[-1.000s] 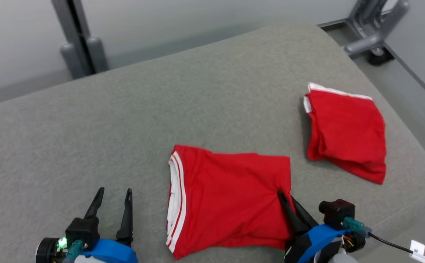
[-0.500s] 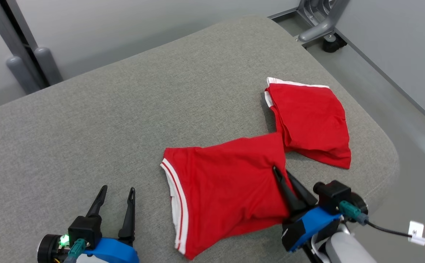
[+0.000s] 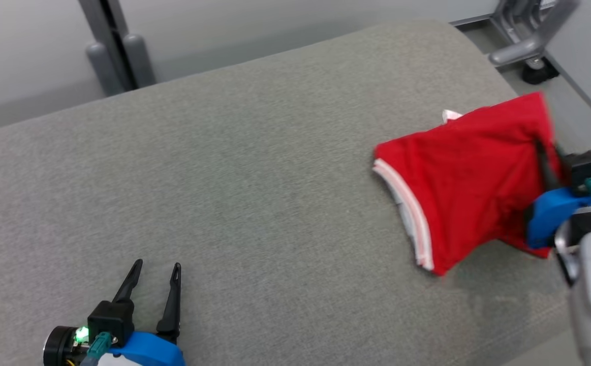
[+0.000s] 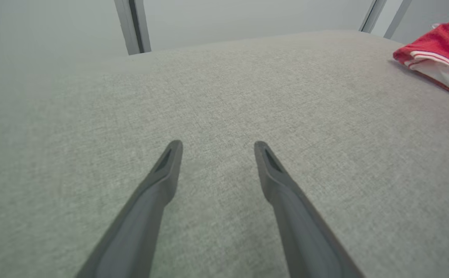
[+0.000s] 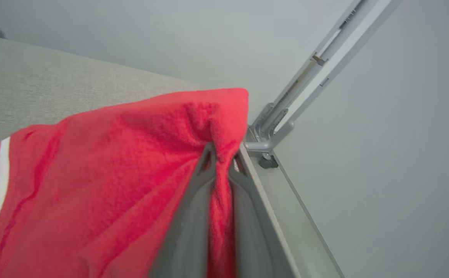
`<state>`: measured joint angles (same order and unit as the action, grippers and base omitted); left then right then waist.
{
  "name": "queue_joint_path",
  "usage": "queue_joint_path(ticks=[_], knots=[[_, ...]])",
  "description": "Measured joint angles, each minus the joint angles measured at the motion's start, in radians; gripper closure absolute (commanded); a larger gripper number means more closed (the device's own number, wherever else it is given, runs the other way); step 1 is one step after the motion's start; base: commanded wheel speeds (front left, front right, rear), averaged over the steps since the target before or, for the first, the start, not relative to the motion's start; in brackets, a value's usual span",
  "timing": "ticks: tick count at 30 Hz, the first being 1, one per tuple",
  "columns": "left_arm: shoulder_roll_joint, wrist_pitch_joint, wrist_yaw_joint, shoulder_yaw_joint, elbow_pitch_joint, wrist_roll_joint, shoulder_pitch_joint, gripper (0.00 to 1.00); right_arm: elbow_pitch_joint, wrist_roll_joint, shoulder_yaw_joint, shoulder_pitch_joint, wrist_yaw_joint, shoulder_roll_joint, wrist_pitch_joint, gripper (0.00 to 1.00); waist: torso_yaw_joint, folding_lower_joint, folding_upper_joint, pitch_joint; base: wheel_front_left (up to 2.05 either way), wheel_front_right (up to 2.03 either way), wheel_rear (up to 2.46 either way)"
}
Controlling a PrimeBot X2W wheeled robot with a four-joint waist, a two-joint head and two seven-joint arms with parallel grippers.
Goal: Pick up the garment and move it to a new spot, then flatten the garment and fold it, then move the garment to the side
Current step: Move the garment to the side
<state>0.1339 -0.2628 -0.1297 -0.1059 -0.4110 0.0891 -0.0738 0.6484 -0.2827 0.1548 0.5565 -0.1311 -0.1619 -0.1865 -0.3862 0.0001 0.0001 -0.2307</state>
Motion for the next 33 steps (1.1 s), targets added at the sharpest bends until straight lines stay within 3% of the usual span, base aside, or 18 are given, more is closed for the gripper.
queue_joint_path(ticks=[4,8,9,10,11,13,19,23,28,33], knots=[[0.005,0.000,0.000,0.002,0.002,0.007,-0.008,0.00,0.000,-0.105,0.119,0.019,0.000,-0.069,0.067,1.00,0.045,-0.0002,-0.0001,-0.010,0.00,0.00,0.00],[0.008,0.000,0.000,0.004,0.000,0.010,-0.010,0.00,-0.049,-0.202,0.220,0.011,0.000,-0.089,0.134,1.00,0.078,0.0000,0.0001,-0.022,0.00,0.00,0.00],[0.009,0.000,0.000,0.008,-0.001,0.010,-0.010,0.00,-0.062,-0.216,0.244,0.008,0.000,-0.087,0.146,0.63,0.083,-0.0001,0.0000,-0.024,0.00,0.00,0.00],[0.010,0.000,0.000,0.011,-0.001,0.011,-0.011,0.00,-0.084,-0.240,0.268,0.005,0.000,-0.082,0.160,0.05,0.087,0.0000,0.0000,-0.027,0.00,0.00,0.00],[0.010,0.000,0.000,0.013,-0.002,0.011,-0.010,0.00,-0.105,-0.259,0.293,0.003,0.000,-0.071,0.169,0.00,0.089,-0.0001,0.0000,-0.029,0.00,0.00,0.00],[0.009,0.000,0.000,0.020,-0.002,0.011,-0.011,0.00,-0.176,-0.293,0.347,-0.003,0.000,-0.023,0.142,0.00,0.094,-0.0001,0.0000,-0.030,0.00,0.00,0.00],[0.000,0.000,0.000,0.049,-0.003,0.007,-0.013,0.00,-0.215,-0.290,0.346,0.000,0.000,0.062,0.022,0.00,0.104,-0.0001,0.0000,-0.017,0.00,0.00,0.00],[-0.013,0.000,0.013,0.086,0.002,-0.002,-0.018,0.00,-0.203,-0.209,0.267,0.001,0.000,0.108,-0.055,0.00,0.136,0.0000,0.0000,0.008,0.00,0.00,0.00],[-0.027,0.000,0.025,0.109,0.006,-0.012,-0.028,0.00,-0.121,-0.012,0.090,-0.069,0.000,0.114,-0.073,0.00,0.198,-0.0001,-0.0001,0.040,0.00,0.00,0.00],[-0.044,0.000,0.034,0.126,0.004,-0.020,-0.026,0.00,-0.132,0.139,-0.027,-0.145,0.000,0.113,-0.075,0.00,0.268,-0.0003,-0.0002,0.073,0.00,0.00,0.00]])
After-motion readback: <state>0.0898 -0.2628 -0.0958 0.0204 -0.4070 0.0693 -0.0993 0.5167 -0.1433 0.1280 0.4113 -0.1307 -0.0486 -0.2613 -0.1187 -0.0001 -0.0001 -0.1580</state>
